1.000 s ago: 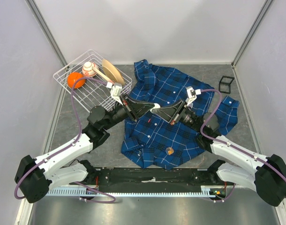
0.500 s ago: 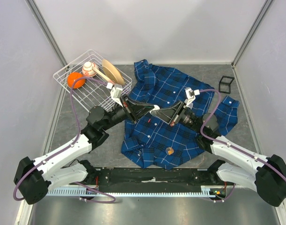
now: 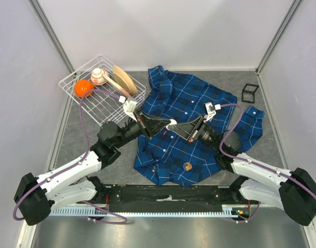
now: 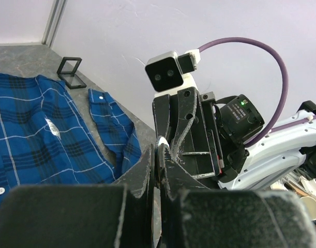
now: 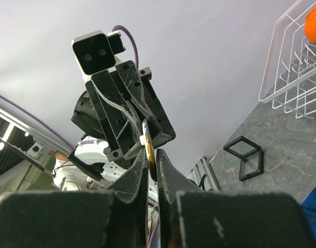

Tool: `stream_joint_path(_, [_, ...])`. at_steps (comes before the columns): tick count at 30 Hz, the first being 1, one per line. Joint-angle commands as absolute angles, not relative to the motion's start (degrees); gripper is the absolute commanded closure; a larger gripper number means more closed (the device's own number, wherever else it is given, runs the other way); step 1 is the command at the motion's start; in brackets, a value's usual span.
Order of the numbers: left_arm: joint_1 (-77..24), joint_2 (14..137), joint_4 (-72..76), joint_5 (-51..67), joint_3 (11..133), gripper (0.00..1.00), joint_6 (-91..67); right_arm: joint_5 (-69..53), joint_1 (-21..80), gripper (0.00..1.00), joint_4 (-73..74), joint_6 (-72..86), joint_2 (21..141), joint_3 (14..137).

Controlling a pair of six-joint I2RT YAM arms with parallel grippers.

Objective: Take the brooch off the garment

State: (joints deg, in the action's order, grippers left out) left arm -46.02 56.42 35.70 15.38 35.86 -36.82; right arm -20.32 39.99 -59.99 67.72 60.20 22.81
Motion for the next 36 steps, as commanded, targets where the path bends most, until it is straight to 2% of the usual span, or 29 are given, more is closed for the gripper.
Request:
stream_joint_path(1, [-46.5,53.8,39.1,15.2,35.9,0.98,-37.0,-12.3,39.0,0.98,-66.1,71.5,61.4,22.1])
stream_joint_path(12, [-46.6,52.6,37.4,12.7,35.4,0.98,-36.7,-11.7,39.3,0.81,-70.1,72.0,61.5,19.7])
stream_joint_path(15, [-46.7,52.9,34.7,11.3,36.3,0.98,-36.9,-13.4,39.3,0.72,-70.0,70.5,60.9,19.8])
stream_joint_path(20, [-46.6,53.5,29.5,7.0,36.7,0.98,-38.4,-17.8,39.3,0.45,-65.5,66.0,56.9,19.5])
stream_joint_path(23, [-46.5,54.2,25.1,4.8,37.8,0.98,-39.4,-20.5,39.3,0.34,-57.0,59.9,51.7,19.5])
stream_joint_path(26, [-45.4,56.1,18.0,4.3,40.8,0.98,-42.2,-20.5,39.3,0.29,-34.8,49.1,45.4,25.0])
stream_joint_path(27, [-44.8,56.7,16.1,4.6,42.8,0.98,-43.8,-19.6,39.3,0.28,-21.7,39.8,44.1,27.1])
stream_joint_path(30, [-42.9,59.7,6.6,6.1,47.8,0.98,-48.8,-10.8,39.3,0.27,-0.5,22.8,41.3,35.8])
stream_joint_path(32, [-41.1,61.7,2.9,9.6,49.9,0.98,-51.7,-4.3,39.4,0.27,6.0,15.9,40.9,40.2])
stream_joint_path(36, [-35.0,67.5,-3.4,24.6,54.2,0.98,-61.4,-2.2,39.4,0.27,12.1,7.0,42.5,43.7])
